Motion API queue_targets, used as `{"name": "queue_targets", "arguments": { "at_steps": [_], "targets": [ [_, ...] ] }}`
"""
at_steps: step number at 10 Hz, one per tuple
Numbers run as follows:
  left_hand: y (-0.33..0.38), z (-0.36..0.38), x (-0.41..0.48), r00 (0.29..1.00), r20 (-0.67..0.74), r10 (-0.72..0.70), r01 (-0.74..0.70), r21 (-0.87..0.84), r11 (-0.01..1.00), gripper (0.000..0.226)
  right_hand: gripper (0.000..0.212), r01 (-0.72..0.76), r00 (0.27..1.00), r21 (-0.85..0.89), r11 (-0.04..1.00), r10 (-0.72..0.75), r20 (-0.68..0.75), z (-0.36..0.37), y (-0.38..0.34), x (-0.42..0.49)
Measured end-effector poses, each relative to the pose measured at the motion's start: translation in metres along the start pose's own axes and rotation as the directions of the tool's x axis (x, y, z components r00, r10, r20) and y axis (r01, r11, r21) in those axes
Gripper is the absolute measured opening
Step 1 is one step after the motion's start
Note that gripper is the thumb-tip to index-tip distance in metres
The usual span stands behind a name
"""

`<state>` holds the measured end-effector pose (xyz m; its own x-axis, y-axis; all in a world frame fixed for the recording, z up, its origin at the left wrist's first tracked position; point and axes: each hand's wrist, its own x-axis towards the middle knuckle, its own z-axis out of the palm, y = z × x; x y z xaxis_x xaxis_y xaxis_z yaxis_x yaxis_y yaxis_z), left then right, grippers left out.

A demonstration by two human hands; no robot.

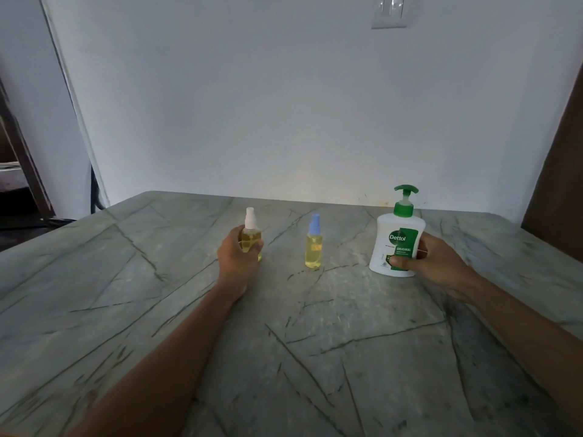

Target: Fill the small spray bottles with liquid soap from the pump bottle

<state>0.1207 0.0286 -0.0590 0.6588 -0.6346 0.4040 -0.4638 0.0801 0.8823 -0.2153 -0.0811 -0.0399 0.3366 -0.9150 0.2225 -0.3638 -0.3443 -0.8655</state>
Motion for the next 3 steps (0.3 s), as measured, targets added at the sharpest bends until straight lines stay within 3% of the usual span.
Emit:
{"name": "queue_targets", "arguments": {
  "at_steps": [1, 2, 3],
  "targets": [
    [0.0, -0.001, 0.001, 1.0, 0.015, -0.017, 0.017, -0.004, 1.0, 0.043, 0.061, -0.01, 0.999, -0.021, 1.0, 0.011, 0.03, -0.002, 0.0, 0.001],
    [-0.002, 0.0, 0.001, 1.0, 0.03, 0.005, -0.004, -0.025, 1.0, 0.052, 0.095, -0.042, 0.999, -0.04, 0.998, 0.043, 0.024, -0.004, 0.001, -0.003],
    [0.0, 0.0, 0.002, 0.999, -0.033, 0.025, -0.024, 0.033, 0.999, 0.07, 0.101, 0.005, 0.957, -0.099, 0.995, -0.034, -0.288, -0.002, 0.001, -0.013]
  ]
}}
